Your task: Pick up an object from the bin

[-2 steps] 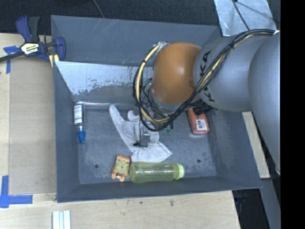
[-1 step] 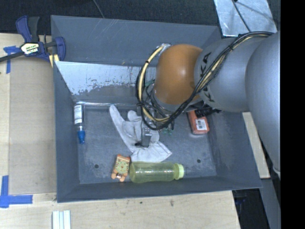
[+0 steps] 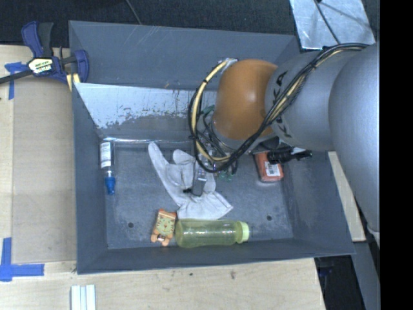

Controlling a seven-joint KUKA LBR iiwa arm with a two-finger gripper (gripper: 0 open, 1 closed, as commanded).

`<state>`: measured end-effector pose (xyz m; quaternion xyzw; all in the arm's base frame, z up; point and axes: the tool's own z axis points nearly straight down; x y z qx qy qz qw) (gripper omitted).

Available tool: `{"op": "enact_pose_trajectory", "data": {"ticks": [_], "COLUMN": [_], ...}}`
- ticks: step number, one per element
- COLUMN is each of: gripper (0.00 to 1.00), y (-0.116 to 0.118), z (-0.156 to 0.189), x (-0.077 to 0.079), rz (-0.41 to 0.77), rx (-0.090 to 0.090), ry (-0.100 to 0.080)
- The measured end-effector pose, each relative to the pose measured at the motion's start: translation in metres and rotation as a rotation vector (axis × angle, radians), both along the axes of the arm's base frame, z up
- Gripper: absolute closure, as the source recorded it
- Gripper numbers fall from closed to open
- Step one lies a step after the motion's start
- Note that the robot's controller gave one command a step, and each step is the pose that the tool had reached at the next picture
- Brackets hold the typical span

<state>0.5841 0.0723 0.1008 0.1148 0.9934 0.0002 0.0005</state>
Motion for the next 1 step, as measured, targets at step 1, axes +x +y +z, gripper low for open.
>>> {"op": "enact_pose_trajectory", "data": {"ticks": [1], "gripper": [1.0], "y": [-0.0183], "z": [-0.0058], "x": [0.0111], "rz": [-0.017], "rx": [0.001], "ry": [-0.007]}}
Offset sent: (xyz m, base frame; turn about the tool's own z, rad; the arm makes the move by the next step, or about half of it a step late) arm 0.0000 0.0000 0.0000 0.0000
